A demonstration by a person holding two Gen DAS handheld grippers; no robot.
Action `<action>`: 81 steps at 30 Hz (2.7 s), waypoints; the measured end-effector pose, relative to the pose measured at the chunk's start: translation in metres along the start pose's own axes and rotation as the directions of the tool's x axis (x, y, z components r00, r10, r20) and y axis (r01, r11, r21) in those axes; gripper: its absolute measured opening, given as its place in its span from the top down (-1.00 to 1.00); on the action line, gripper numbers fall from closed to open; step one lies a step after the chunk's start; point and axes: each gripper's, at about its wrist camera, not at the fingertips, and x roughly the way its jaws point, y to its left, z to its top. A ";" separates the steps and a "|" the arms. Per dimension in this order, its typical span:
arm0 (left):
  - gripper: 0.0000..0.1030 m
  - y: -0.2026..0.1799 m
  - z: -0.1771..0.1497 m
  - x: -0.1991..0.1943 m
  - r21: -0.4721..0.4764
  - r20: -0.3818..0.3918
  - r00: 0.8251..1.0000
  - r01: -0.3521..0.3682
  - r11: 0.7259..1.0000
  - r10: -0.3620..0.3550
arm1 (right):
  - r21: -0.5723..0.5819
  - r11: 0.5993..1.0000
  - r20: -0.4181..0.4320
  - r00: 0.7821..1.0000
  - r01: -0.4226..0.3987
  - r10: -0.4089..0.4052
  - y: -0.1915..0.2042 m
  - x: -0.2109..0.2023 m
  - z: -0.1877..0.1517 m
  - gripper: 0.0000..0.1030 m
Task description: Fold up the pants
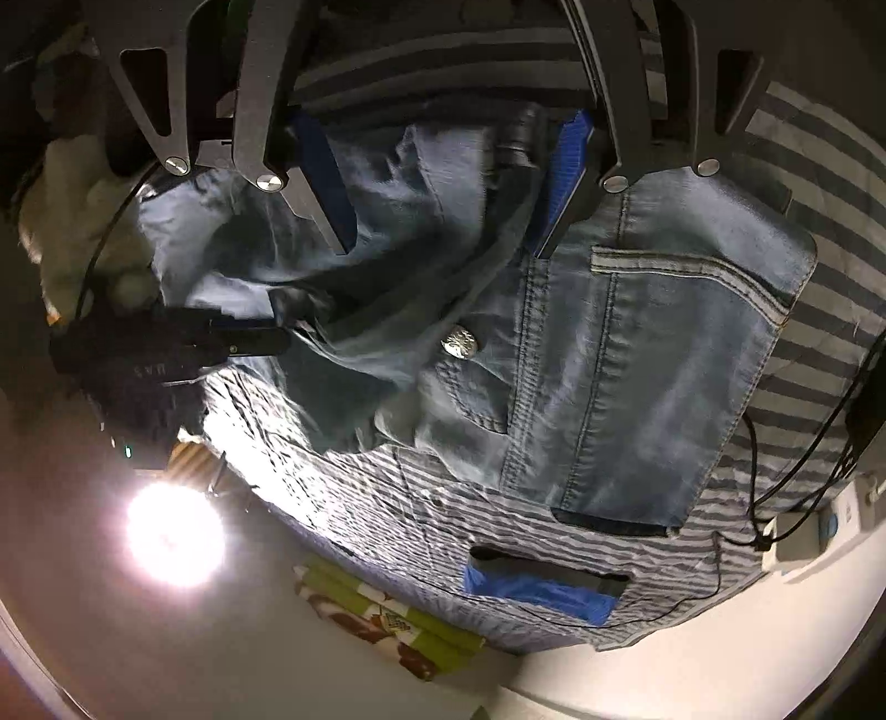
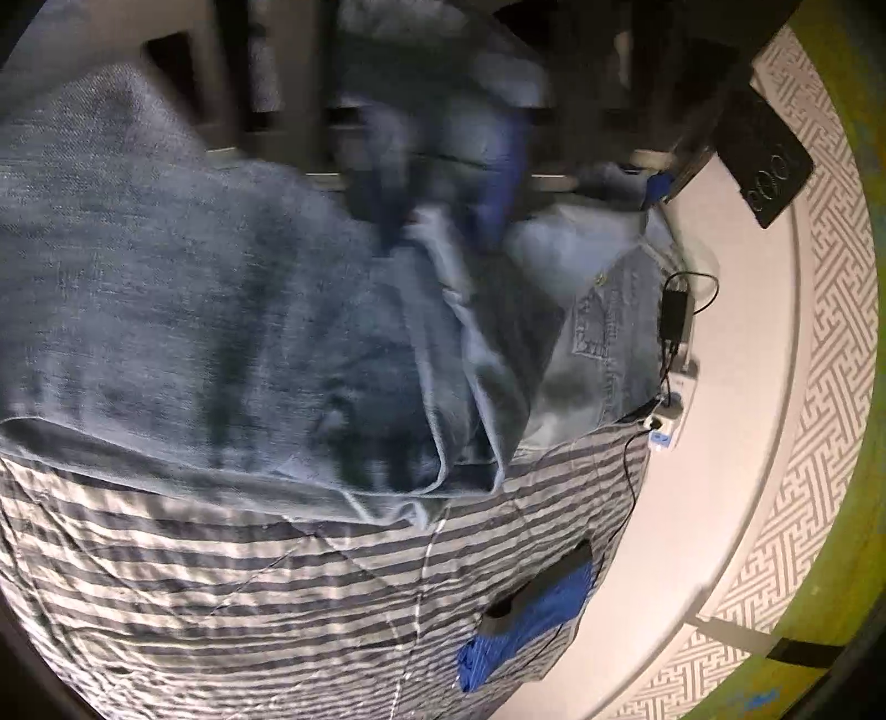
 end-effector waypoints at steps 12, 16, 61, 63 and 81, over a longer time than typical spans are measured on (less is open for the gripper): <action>0.72 0.011 -0.003 -0.002 -0.044 0.016 0.999 -0.031 0.999 0.032 | -0.145 0.989 0.113 0.993 0.001 0.015 0.102 0.001 0.070 0.88; 0.78 0.011 -0.005 -0.005 -0.047 0.029 0.999 -0.033 0.998 0.035 | -0.111 0.993 0.098 0.995 0.036 -0.025 0.113 0.033 0.097 0.89; -0.25 -0.017 -0.008 -0.022 -0.049 0.098 0.994 0.060 0.997 -0.055 | -0.431 0.835 -0.052 0.914 0.342 -0.401 0.144 0.086 0.041 0.80; -0.53 -0.022 -0.009 -0.025 -0.033 0.120 0.991 0.055 0.998 -0.051 | -0.414 0.845 -0.042 0.921 0.337 -0.388 0.137 0.077 0.040 0.82; 0.75 -0.008 -0.017 -0.039 -0.095 0.136 0.987 0.097 0.991 -0.084 | -0.451 0.833 0.084 0.945 0.320 -0.317 0.203 0.040 0.020 0.84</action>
